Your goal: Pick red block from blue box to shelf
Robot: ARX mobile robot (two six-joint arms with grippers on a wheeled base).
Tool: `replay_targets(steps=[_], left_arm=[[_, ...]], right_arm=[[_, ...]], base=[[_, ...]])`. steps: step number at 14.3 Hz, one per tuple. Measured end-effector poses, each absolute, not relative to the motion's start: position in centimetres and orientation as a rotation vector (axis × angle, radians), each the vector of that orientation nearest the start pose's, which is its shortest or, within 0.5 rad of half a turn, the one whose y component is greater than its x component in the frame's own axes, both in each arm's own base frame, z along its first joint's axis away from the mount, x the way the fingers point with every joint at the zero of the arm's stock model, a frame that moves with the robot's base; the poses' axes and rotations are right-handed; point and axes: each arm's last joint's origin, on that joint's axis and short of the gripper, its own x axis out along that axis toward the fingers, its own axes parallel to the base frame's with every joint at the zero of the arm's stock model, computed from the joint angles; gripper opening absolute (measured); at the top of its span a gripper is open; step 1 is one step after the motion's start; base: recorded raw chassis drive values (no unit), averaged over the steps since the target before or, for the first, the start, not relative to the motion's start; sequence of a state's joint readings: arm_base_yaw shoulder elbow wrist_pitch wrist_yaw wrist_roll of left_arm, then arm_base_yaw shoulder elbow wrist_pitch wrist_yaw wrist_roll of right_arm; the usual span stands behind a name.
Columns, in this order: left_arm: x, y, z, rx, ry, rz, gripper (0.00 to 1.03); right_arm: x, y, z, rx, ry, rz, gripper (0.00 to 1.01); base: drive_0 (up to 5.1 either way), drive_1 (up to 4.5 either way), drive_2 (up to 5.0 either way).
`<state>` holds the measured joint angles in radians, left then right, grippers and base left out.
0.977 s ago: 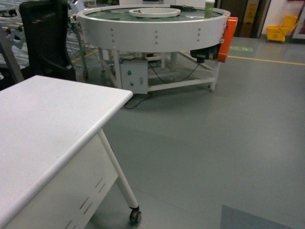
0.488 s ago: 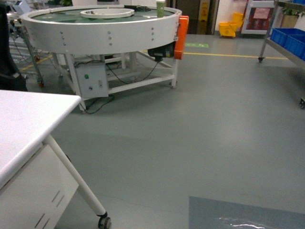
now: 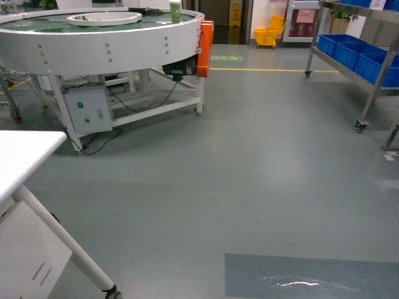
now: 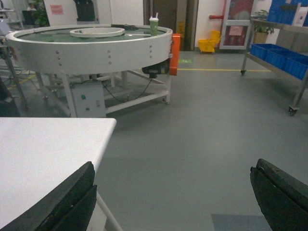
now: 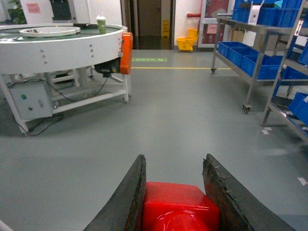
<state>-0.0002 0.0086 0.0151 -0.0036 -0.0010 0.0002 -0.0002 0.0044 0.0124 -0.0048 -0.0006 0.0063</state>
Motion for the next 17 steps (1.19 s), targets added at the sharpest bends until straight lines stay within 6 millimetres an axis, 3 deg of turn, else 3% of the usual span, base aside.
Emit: replay_targets(steps=[15, 17], left_arm=[[9.73, -0.01, 16.76, 0.000, -0.003, 0.000, 0.98], [9.73, 0.00, 16.77, 0.000, -0.004, 0.002, 0.98]], right_arm=[[9.72, 0.00, 16.69, 0.006, -0.003, 0.000, 0.29], [9.72, 0.00, 16.73, 0.006, -0.007, 0.001, 0.29]], base=[[-0.1, -0.09, -0.1], [3.2, 1.36, -4.5]])
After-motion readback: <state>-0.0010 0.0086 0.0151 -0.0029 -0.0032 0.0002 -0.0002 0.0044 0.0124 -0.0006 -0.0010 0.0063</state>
